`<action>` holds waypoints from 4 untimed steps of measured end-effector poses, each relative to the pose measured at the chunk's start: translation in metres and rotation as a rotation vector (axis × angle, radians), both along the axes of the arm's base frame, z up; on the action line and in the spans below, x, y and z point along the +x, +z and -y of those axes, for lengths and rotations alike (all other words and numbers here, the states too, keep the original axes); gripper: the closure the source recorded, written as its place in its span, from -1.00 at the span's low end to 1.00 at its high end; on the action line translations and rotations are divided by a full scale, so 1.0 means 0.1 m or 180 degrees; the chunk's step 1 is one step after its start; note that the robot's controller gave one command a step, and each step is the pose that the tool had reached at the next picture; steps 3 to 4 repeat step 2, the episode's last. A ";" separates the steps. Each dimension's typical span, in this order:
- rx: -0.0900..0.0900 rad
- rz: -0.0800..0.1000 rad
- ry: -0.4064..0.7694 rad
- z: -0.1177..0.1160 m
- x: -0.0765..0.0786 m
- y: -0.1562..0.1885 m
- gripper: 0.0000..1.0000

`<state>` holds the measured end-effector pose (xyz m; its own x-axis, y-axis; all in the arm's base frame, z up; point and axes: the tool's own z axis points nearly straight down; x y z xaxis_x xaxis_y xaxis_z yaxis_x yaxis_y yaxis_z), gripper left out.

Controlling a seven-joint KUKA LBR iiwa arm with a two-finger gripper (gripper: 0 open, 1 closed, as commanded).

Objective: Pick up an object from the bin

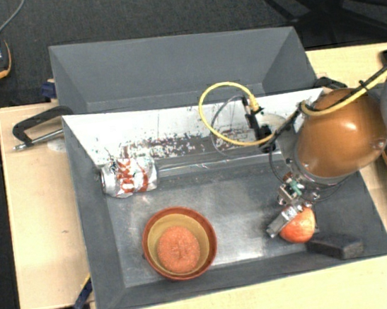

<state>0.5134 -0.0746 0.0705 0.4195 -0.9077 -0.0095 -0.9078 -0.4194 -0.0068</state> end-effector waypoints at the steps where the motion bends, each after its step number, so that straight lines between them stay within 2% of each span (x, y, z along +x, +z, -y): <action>1: -0.0003 0.0050 0.0376 0.49 0.73 2.19 1.00; 2: 0.0008 0.0039 0.0610 0.26 0.71 1.60 1.00; 4: 0.0008 0.0039 0.0610 0.26 0.71 1.60 1.00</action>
Offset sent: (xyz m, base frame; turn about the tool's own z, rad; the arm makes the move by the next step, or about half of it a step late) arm 0.0702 -0.0487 0.2127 -0.1238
